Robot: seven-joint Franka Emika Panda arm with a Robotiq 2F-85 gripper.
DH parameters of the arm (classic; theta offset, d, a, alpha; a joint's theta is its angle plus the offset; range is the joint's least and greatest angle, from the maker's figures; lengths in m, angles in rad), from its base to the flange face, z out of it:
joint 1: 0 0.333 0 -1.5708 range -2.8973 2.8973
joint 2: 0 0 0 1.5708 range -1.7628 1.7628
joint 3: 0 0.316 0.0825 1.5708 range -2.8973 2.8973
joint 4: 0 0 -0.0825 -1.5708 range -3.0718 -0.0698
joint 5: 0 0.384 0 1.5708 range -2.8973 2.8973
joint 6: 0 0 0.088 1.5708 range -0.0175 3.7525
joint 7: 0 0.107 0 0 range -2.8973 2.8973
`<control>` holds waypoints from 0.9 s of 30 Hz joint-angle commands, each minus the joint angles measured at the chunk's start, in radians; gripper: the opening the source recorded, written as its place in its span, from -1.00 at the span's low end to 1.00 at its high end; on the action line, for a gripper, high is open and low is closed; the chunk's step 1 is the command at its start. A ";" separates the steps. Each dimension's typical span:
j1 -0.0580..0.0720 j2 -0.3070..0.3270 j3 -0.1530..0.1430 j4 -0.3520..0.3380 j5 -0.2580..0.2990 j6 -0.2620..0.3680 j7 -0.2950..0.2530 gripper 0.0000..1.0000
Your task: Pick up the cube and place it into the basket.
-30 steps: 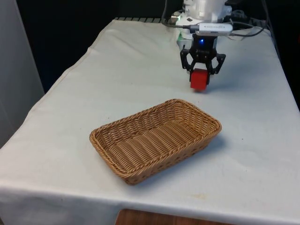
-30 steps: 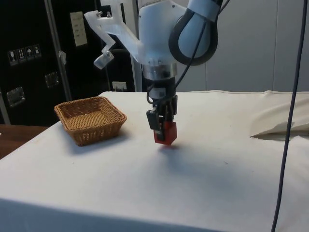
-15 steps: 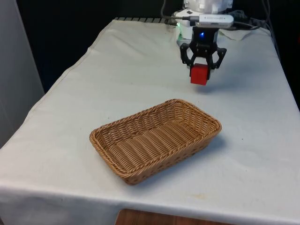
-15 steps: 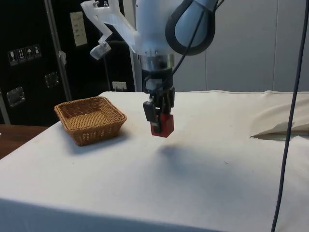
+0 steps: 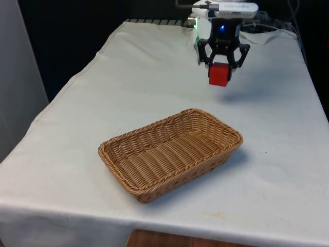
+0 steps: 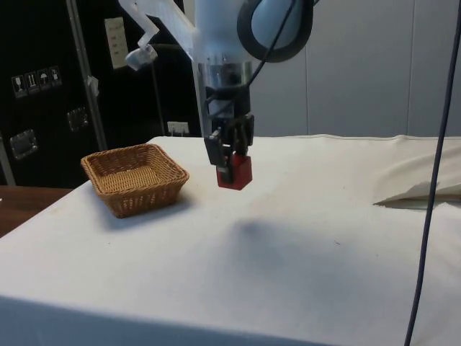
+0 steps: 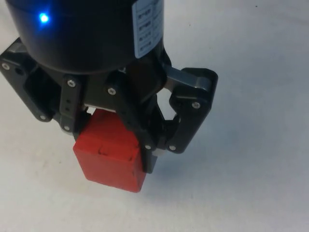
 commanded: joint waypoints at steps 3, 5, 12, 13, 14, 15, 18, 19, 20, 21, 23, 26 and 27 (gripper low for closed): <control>0.000 -0.015 -0.001 0.008 0.000 -0.027 0.004 -0.98; 0.000 -0.026 -0.001 0.017 0.000 -0.046 0.006 -0.98; 0.000 -0.050 -0.001 0.039 0.001 -0.091 0.010 -0.98; 0.000 -0.050 -0.001 0.039 0.001 -0.091 0.010 -0.98; 0.000 -0.047 -0.001 0.040 0.000 -0.084 0.006 -0.98; 0.000 -0.056 -0.001 0.045 0.001 -0.103 0.010 -0.98; 0.000 -0.065 -0.001 0.054 0.000 -0.121 0.012 -0.98; 0.000 -0.069 -0.001 0.057 0.000 -0.128 0.012 -0.98; 0.000 -0.075 -0.001 0.062 0.000 -0.138 0.013 -0.98; 0.000 -0.079 -0.001 0.065 0.000 -0.144 0.013 -0.98; 0.000 -0.085 -0.001 0.069 0.000 -0.155 0.013 -0.98; 0.000 -0.091 -0.001 0.075 0.000 -0.168 0.014 -0.98; 0.000 -0.097 -0.001 0.080 0.000 -0.178 0.014 -0.98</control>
